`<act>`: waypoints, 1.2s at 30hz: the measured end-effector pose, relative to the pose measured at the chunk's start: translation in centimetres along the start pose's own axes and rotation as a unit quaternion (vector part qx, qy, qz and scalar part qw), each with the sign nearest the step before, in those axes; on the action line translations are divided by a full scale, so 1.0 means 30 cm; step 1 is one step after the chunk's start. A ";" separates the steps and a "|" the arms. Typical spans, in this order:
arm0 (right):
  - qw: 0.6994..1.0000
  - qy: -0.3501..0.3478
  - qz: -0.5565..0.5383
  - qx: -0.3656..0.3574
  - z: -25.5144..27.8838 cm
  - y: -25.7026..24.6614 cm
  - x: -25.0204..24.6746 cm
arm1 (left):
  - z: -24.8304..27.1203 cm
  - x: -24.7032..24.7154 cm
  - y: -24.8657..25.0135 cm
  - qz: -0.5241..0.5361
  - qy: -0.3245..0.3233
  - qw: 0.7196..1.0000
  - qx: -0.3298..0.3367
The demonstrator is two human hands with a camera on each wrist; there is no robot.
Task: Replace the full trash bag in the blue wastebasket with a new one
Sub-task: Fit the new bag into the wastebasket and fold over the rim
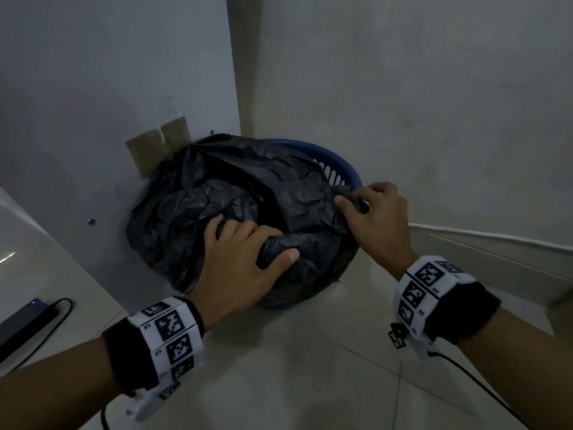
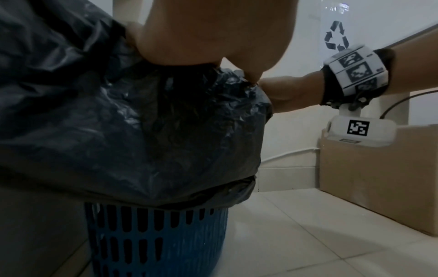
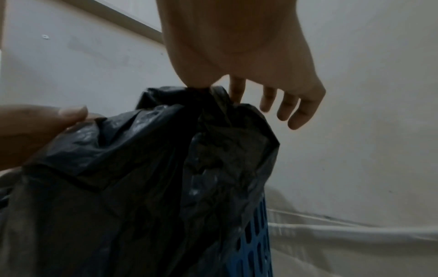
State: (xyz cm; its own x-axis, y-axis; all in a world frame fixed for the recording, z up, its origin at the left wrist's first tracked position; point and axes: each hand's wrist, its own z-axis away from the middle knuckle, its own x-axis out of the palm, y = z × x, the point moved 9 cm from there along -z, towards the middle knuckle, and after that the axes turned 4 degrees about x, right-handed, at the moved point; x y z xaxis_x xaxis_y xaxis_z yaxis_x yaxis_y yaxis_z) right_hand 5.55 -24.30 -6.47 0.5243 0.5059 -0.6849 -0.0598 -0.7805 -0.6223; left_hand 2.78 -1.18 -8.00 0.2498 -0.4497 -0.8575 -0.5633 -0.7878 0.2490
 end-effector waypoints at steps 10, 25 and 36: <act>0.973 -0.071 -0.044 0.214 0.012 0.339 -0.010 | 0.012 -0.066 -0.162 -0.027 0.011 0.991 0.130; 0.833 -0.079 -0.437 0.331 -0.023 0.229 0.083 | -0.004 0.030 0.117 -0.043 -0.051 0.990 0.121; 0.979 0.016 -0.066 0.191 -0.034 0.195 -0.119 | -0.031 -0.048 -0.097 -0.032 -0.019 0.981 0.190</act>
State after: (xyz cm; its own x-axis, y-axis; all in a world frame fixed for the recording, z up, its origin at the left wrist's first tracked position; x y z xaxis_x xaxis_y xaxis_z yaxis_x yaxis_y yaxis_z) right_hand 4.19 -31.05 -7.30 0.5755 0.5765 -0.5801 -0.2997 -0.5113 -0.8055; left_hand 4.80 1.37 -7.08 0.2696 -0.3828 -0.8836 -0.8020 -0.5972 0.0139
